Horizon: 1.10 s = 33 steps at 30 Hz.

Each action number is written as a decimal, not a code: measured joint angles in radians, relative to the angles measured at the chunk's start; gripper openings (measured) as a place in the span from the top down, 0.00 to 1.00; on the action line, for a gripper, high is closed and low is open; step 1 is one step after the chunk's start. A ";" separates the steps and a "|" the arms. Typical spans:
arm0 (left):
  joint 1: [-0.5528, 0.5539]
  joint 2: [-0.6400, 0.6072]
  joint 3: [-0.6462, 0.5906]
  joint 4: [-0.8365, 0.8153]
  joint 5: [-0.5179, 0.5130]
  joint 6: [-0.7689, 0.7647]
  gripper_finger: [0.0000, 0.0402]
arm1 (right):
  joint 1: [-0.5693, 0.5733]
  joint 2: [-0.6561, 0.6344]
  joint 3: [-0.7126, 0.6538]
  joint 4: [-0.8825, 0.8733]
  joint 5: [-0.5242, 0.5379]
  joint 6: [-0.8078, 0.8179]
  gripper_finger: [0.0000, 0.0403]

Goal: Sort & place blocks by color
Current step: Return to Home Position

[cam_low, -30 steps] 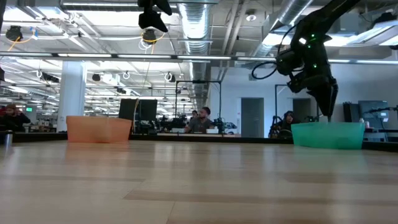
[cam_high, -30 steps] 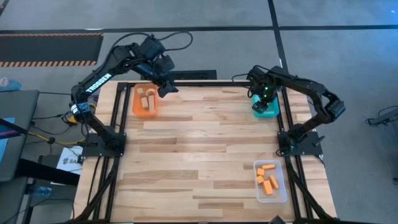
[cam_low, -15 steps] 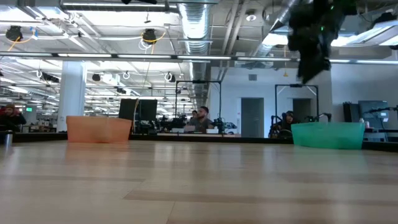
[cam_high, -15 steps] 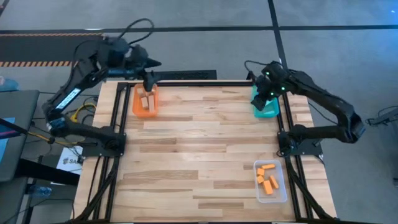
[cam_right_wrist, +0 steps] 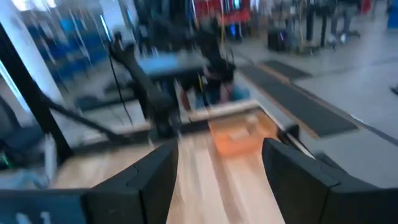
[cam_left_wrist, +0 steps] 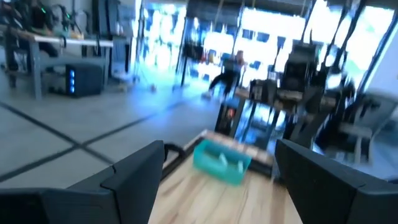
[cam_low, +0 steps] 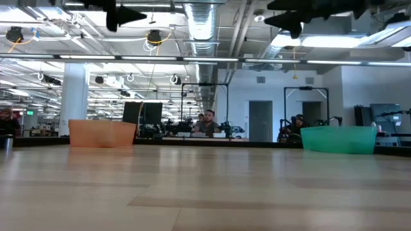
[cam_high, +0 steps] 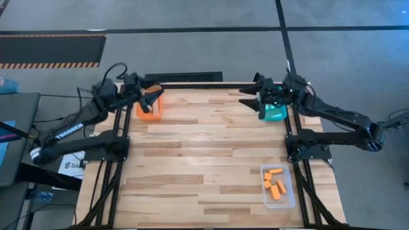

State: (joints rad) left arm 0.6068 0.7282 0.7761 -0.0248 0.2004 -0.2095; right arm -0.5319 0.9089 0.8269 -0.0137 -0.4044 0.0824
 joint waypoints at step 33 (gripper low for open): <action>0.064 -0.684 -0.487 -0.212 -0.074 -0.247 0.98 | -0.004 -0.192 -0.600 0.470 -0.018 0.260 0.97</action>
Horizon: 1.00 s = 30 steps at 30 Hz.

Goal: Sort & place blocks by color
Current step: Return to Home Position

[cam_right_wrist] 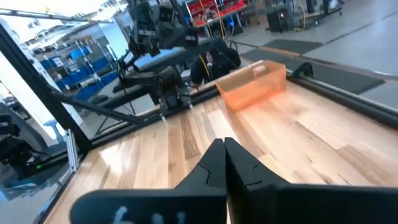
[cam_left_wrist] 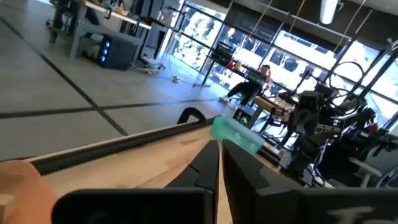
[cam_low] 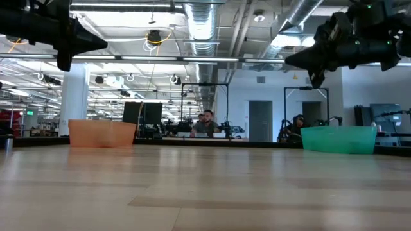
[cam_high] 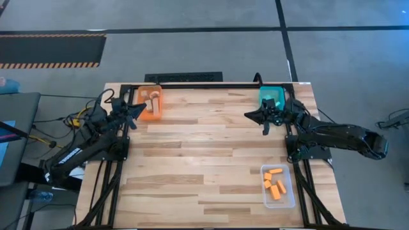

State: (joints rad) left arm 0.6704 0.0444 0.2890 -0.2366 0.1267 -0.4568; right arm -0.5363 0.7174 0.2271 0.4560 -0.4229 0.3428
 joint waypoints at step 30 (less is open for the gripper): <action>-0.165 0.005 -0.220 0.362 -0.057 -0.154 1.00 | 0.133 -0.220 -0.219 0.089 0.158 0.146 0.99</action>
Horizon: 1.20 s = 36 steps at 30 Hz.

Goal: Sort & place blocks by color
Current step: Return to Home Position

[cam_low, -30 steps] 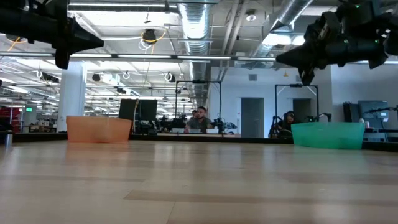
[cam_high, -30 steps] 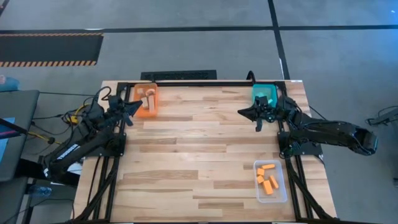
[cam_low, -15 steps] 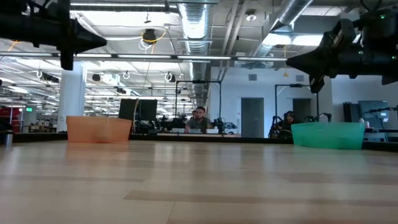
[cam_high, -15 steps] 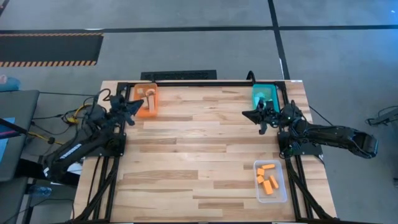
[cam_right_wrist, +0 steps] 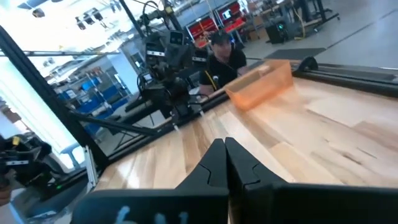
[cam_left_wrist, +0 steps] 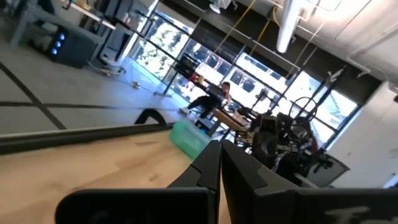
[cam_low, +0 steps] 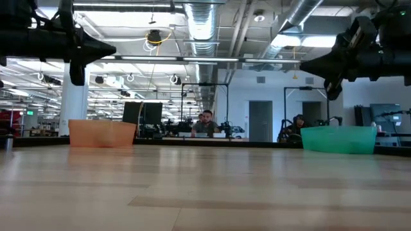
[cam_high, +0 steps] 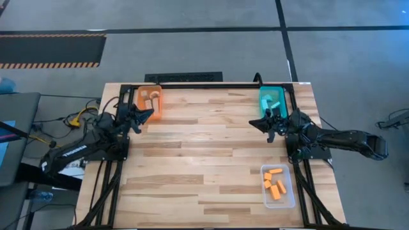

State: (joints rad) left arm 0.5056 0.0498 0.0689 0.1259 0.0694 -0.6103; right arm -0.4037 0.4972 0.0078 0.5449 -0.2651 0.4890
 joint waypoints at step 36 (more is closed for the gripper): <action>-0.165 0.014 -0.059 -0.100 -0.081 0.276 1.00 | 0.134 -0.261 -0.002 -0.452 0.208 -0.314 0.93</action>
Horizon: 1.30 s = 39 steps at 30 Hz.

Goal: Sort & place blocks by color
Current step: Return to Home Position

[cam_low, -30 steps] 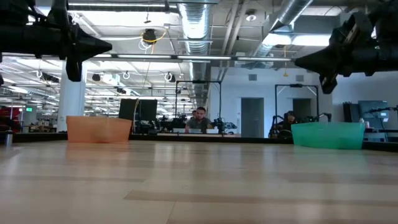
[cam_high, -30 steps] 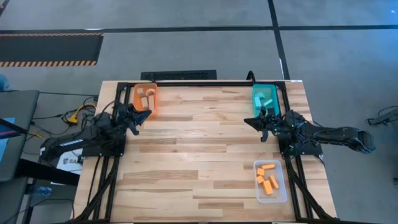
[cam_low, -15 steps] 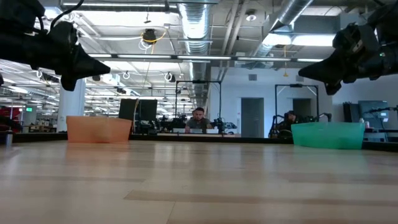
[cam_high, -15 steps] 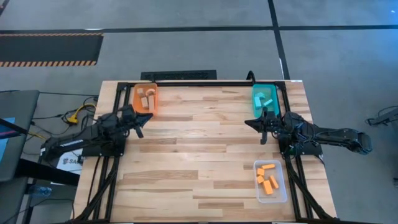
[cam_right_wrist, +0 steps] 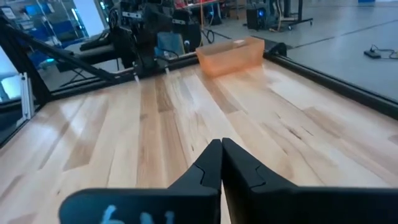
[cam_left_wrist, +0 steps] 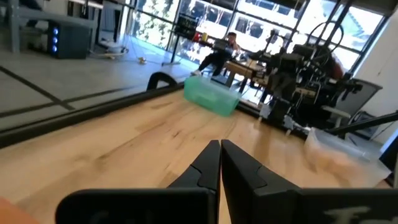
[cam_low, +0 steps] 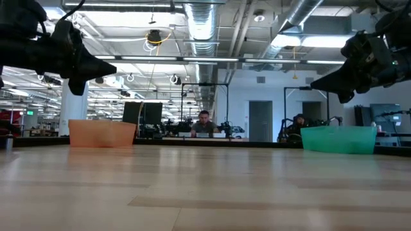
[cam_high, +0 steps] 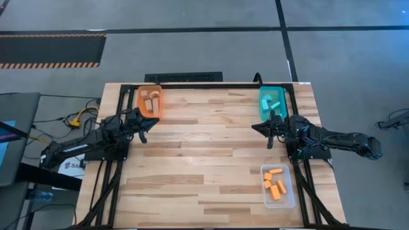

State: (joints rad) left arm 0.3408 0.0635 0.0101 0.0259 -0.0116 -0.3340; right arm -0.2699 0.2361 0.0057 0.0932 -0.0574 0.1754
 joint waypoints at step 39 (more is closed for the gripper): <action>0.000 0.000 -0.003 0.004 0.000 0.024 1.00 | 0.000 0.000 -0.001 -0.013 0.003 0.000 0.89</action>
State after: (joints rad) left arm 0.3408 0.0635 0.0067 0.0299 -0.0113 -0.3099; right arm -0.2699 0.2359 0.0051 0.0799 -0.0547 0.1753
